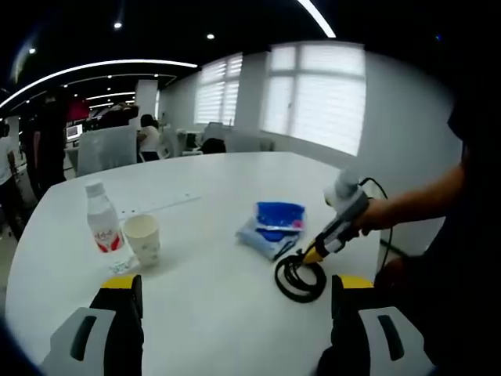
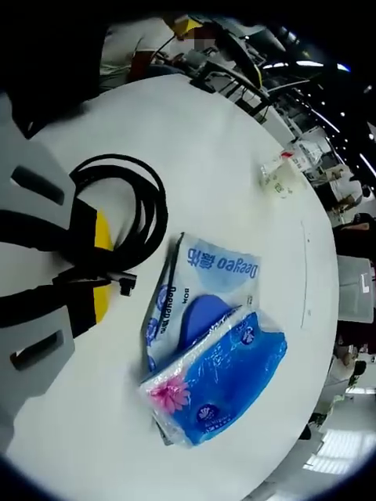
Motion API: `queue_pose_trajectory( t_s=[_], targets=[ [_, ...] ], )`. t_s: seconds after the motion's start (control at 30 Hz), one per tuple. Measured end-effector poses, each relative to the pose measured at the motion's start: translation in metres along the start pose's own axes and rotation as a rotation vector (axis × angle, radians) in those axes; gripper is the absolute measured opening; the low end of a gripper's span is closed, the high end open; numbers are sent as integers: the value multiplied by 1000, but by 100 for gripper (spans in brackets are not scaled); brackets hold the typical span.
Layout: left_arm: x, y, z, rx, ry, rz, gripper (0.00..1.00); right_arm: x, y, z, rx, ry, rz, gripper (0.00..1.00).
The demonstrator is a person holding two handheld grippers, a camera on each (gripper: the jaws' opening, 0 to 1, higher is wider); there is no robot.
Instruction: Arrange the tabletop items into an orderly group along one side of the table until the central work area is clear of visible clutter.
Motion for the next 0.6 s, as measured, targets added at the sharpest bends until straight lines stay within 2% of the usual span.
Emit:
queue_pose_trajectory(
  t_s=[0.2,0.3,0.43,0.6],
  targets=[
    [0,1,0,-1,-1,-2,100,0,1,1,-2,-30,-18,10],
    [-1,2,1,0,-2,-6,100,-2,-4,3,23,-46,-20,12],
    [-1,7,2,6,-1,-12,100,-4,-10,7,66,-6,11,24],
    [-2,19,5,13,-9,-15,100,-5,-23,11,133,-20,20,34]
  ],
)
Point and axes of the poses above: the point that each gripper's makers call its tool centre point, and the gripper's own axes: y roughly forward along the fingers, x roughly to its right, z roughly out of its top, the point moved 8 cm from there along -y, roughly backward along the fingers, and after that the axes turned 12 degrees about y, right-handed, at the moved point
